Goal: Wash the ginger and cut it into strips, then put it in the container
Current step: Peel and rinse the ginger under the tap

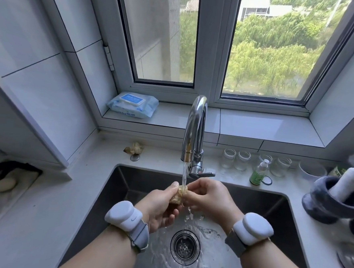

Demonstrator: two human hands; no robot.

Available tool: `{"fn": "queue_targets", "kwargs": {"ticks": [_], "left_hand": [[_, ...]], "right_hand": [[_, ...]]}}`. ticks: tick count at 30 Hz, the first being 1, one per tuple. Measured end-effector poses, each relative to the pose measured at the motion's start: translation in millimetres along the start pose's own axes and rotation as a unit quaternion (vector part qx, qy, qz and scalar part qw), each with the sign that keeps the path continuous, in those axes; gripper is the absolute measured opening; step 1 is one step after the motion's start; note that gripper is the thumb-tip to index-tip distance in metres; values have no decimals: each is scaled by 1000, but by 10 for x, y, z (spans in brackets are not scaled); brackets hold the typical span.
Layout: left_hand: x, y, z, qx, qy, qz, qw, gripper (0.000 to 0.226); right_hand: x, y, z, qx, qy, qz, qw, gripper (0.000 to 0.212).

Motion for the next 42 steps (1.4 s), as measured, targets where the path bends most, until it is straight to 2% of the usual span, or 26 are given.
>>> {"fn": "queue_targets", "kwargs": {"ticks": [3,6,8,11,13,14,19,23,26,34,38,42], "left_hand": [[-21,12,-14,-20,-14,-8,1000,45],[-27,-34,9,-18,-5,8,1000,46],[-8,-62,49,0,21,24,1000,47],[9,-52,103,53,61,45,996,48],[-5,-35,134,66,74,50,994,49],[-10,-36,146,68,78,52,993,49],[-20,-70,191,54,82,66,993,49],[-4,-114,174,115,76,102,985,48],[4,-125,198,153,81,117,978,47],[18,-240,212,151,102,155,971,41],[34,-247,209,163,101,166,967,43],[19,-144,196,162,80,141,973,44]], "right_hand": [[6,9,37,57,10,-12,998,18],[15,71,72,116,10,-67,991,3],[-2,73,26,78,4,-71,994,7],[-17,-5,-43,-44,-11,-20,999,13],[-5,-47,-48,-94,-21,15,995,6],[1,-52,-41,-96,-21,21,995,1],[0,15,-52,-18,-17,-17,1000,5],[29,29,-57,-87,-30,-25,995,14],[52,-14,5,-94,-24,4,995,6],[53,59,115,25,19,-45,998,9],[51,29,94,-17,3,-30,999,14],[86,-2,73,-83,-20,19,996,3]]}}
Point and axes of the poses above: each hand's wrist, its own x-axis away from the middle knuckle, its own y-axis out of the back of the hand, z = x × y, the point moved 9 cm from there along -x, towards the middle knuckle, and after that the axes turned 6 degrees about z, right-handed, at the moved point
